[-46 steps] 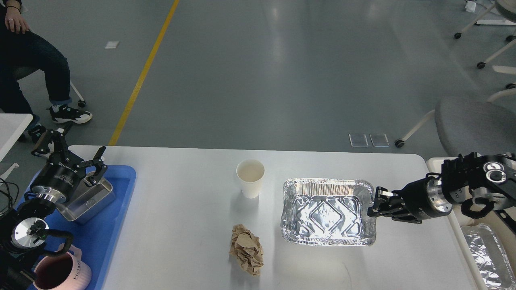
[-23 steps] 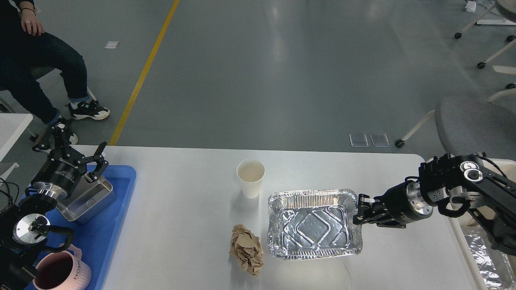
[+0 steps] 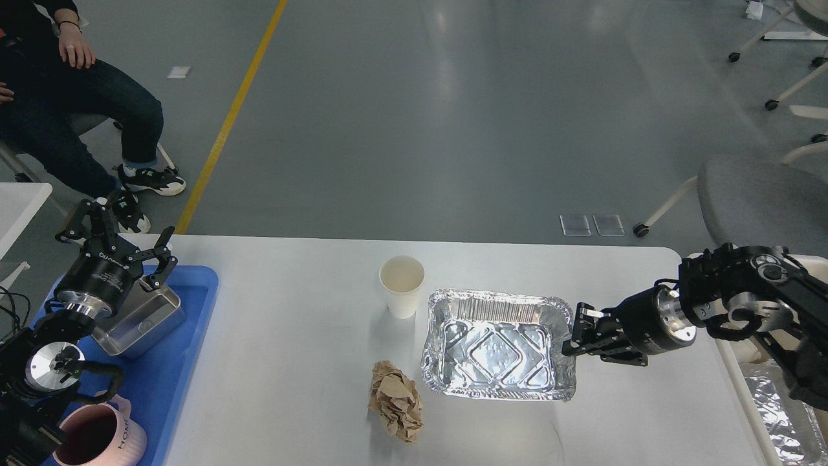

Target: Tidy desktop

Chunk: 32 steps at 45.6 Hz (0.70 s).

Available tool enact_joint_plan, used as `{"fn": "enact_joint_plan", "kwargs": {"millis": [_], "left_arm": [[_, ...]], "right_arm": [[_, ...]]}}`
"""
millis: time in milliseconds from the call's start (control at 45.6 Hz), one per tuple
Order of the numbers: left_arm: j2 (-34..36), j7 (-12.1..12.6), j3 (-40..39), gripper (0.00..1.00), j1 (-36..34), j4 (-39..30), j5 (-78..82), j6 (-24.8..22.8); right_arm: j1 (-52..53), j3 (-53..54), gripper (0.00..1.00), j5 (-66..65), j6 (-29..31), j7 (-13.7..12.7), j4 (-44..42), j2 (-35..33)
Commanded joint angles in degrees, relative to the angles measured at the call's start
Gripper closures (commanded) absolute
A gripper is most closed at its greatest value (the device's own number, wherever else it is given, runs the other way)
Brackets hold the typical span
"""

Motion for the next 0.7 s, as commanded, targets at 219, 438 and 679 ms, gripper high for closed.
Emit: {"fn": "enact_joint_plan", "kwargs": {"millis": [219, 438, 679], "left_arm": [[-0.2, -0.2, 0.0, 0.03, 0.1, 0.0, 0.0, 0.2], [0.1, -0.3, 0.0, 0.03, -0.4, -0.2, 8.4, 0.2], [0.1, -0.3, -0.4, 0.03, -3.6, 0.0, 25.2, 1.5]], "right_arm": [[-0.6, 0.5, 1.00, 0.2, -0.2, -0.1, 0.2, 0.0], [-0.9, 0.6, 1.00, 0.2, -0.3, -0.1, 0.3, -0.1], [-1.0, 0.7, 1.00, 0.2, -0.3, -0.1, 0.4, -0.2]]}}
